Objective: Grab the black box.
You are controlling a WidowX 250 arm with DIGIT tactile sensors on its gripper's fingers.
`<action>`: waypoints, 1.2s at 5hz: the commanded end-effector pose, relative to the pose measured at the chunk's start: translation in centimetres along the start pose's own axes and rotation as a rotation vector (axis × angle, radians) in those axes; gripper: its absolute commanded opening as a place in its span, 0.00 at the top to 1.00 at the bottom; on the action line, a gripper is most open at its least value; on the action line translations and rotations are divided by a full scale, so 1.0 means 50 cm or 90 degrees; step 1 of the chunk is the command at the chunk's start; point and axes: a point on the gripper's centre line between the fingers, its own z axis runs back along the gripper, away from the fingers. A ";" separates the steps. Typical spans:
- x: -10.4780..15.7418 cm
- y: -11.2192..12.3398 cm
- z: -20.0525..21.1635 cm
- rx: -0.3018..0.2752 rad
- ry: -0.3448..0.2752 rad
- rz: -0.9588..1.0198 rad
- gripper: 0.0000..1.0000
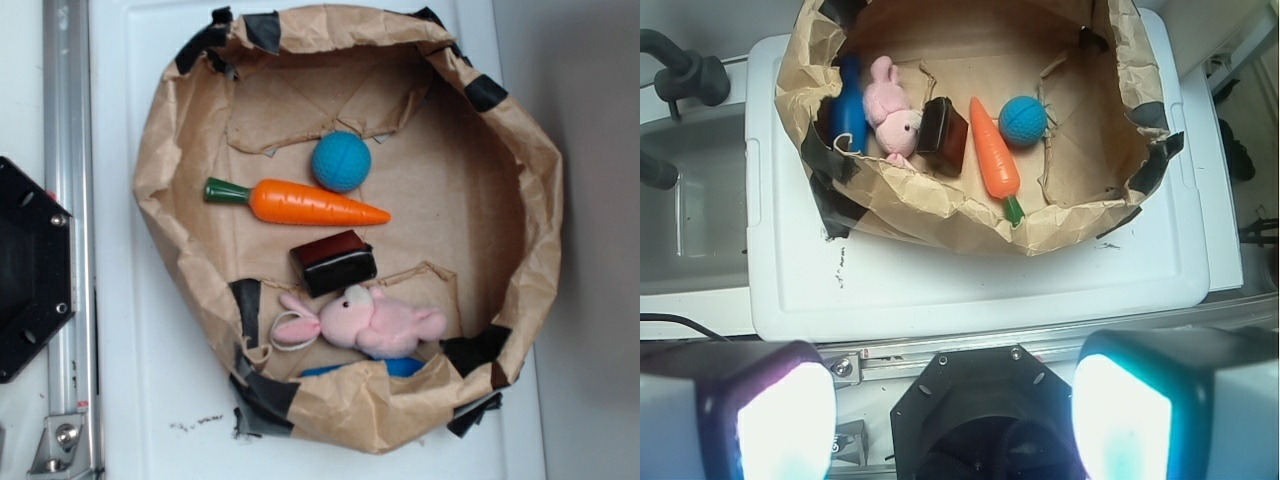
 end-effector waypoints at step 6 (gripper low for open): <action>0.267 0.033 -0.364 -0.043 0.062 0.083 0.00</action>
